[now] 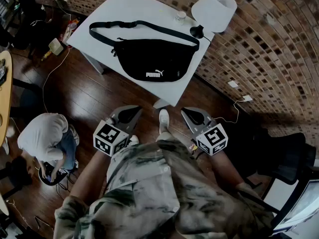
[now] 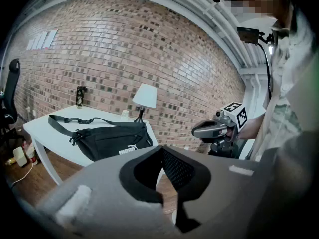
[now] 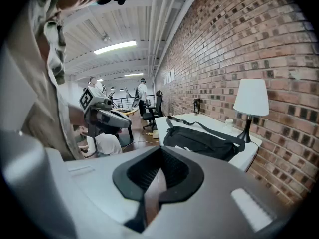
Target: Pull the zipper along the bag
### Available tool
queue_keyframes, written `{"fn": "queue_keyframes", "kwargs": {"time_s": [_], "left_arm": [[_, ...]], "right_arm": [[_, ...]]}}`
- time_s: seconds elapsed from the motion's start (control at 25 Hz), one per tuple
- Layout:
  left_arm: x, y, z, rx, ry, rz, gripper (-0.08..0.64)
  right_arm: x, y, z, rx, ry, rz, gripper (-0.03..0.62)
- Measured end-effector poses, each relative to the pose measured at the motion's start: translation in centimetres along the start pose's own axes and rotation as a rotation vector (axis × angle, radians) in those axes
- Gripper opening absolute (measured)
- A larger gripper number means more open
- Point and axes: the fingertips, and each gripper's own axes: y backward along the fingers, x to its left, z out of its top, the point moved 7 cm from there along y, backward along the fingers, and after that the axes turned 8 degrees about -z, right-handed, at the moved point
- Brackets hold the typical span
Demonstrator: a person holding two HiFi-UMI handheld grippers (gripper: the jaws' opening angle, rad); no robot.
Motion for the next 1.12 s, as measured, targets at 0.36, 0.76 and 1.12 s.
{"fn": "queue_keyframes", "kwargs": {"time_s": [0.36,0.76,1.12], "left_arm": [[6.1,-14.4,3.3,0.133,-0.017,0.128,0.018],[11.3,-24.7,2.2,0.381,-0.070,0.252,0.069],[13.8,-29.3,0.7,0.579,-0.219,0.218,0.077]], "right_arm": [[-15.3,-10.7,0.1,0.085,0.083,0.099,0.002],[-21.8,-20.6,-2.5,0.172,0.110,0.217,0.002],[-23.1,-24.5,-4.5,0.283,0.092,0.209,0.002]]}}
